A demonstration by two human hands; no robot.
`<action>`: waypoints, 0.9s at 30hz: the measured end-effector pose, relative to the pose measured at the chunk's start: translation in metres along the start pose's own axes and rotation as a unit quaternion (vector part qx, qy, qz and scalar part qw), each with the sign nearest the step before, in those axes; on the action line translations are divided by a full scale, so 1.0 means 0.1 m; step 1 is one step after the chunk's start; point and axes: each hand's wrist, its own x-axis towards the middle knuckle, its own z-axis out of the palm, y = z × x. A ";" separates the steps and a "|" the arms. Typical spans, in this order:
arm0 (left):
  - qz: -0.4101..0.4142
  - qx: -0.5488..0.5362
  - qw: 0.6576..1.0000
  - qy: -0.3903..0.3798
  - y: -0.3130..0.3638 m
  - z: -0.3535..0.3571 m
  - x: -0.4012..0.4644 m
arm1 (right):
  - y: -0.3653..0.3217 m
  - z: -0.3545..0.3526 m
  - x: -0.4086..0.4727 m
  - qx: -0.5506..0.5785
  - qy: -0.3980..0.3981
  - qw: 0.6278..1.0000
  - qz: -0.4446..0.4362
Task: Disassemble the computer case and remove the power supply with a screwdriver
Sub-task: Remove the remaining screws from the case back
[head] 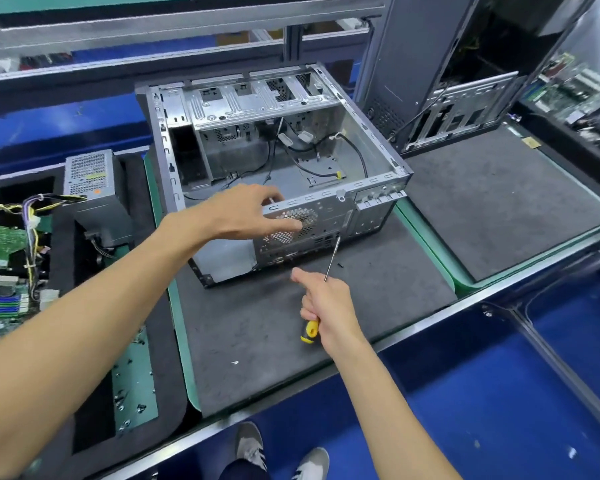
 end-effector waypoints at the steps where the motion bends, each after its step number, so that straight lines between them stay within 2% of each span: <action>1: 0.006 -0.005 1.000 0.006 0.01 0.00 -0.02 | -0.02 -0.10 -0.01 -0.027 0.013 1.000 -0.009; 3: 0.023 -0.012 0.999 0.036 0.04 -0.01 -0.06 | -0.04 -0.28 -0.03 -0.075 0.037 0.996 -0.030; 5: 0.088 0.002 0.986 0.141 0.10 0.00 -0.13 | -0.05 -0.43 -0.04 -0.122 0.060 0.989 -0.057; 7: 0.192 -0.017 0.944 0.268 0.20 0.07 -0.25 | -0.03 -0.53 -0.04 -0.196 0.082 0.972 -0.099; 8: 0.228 -0.042 0.928 0.293 0.26 0.15 -0.31 | -0.02 -0.57 -0.04 -0.242 0.093 0.958 -0.125; 9: 0.249 -0.067 0.924 0.282 0.33 0.26 -0.36 | 0.00 -0.60 -0.05 -0.285 0.102 0.941 -0.150; 11: 0.249 -0.094 0.944 0.194 0.41 0.55 -0.40 | 0.04 -0.65 -0.07 -0.343 0.112 0.914 -0.187; 14: 0.189 -0.058 0.978 0.060 0.36 1.05 -0.36 | 0.09 -0.70 -0.09 -0.401 0.123 0.883 -0.208; 16: 0.164 -0.034 0.986 0.014 0.29 1.32 -0.32 | 0.13 -0.72 -0.10 -0.425 0.123 0.873 -0.205; 23: 0.212 0.031 0.976 0.027 0.30 1.52 -0.23 | 0.20 -0.75 -0.11 -0.437 0.130 0.868 -0.196; 27: 0.166 0.028 0.985 0.030 0.32 1.52 -0.21 | 0.19 -0.74 -0.13 -0.391 0.120 0.892 -0.194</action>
